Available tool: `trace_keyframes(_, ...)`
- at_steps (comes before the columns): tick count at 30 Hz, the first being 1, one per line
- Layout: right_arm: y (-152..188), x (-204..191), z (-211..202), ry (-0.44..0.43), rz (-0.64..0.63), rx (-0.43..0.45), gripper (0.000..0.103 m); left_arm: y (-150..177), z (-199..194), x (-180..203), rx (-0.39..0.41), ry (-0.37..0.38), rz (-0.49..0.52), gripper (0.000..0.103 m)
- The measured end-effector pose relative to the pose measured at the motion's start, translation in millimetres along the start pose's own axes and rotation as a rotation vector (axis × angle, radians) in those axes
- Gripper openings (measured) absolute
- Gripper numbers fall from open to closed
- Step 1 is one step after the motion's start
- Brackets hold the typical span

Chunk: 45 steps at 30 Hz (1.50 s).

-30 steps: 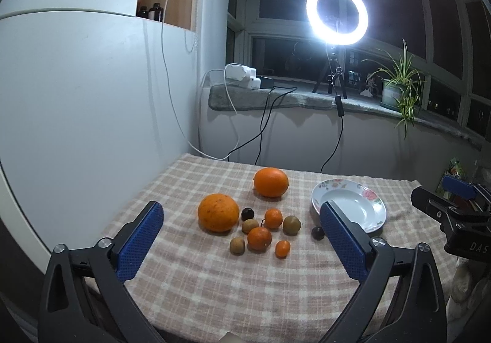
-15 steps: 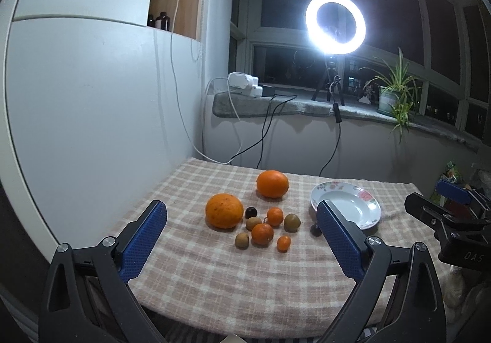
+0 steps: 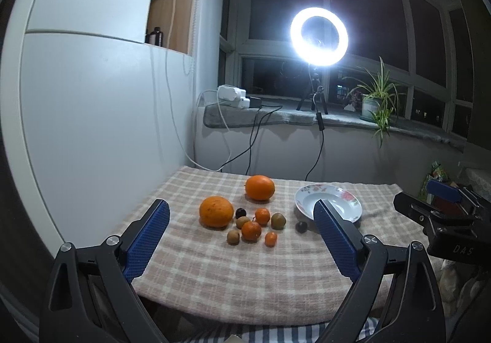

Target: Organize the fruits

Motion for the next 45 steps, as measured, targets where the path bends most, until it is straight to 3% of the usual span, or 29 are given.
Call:
trace_keyframes(10,-7,-12,30,-0.061,-0.025,-0.043,0.103,-3,27,-18,-0.03,-0.028,-0.024,0.095)
trace_keyframes(19,-9,2,88,-0.098,0.008,-0.125,0.103,13,85,-47,-0.148,-0.02,-0.085,0.095)
trace_keyframes(29,-6,9,178,-0.197,0.073,-0.273,0.103,36,155,-74,-0.297,0.026,-0.172,0.088)
trace_keyframes(37,-8,-18,250,-0.317,0.073,-0.406,0.103,52,202,-79,-0.39,0.084,-0.223,0.088)
trace_keyframes(45,-5,-49,296,-0.426,0.079,-0.515,0.103,61,229,-78,-0.437,0.109,-0.232,0.088)
Point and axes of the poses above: each gripper's, at about its wrist camera, not at the fingertips, and z roughly the way its jaws point, x to its right, y to its underside, the point moved 5 cm from there along z, roughly the way its jaws point, and after that the axes turned 1 degree about -z, right-handed, at the moved point
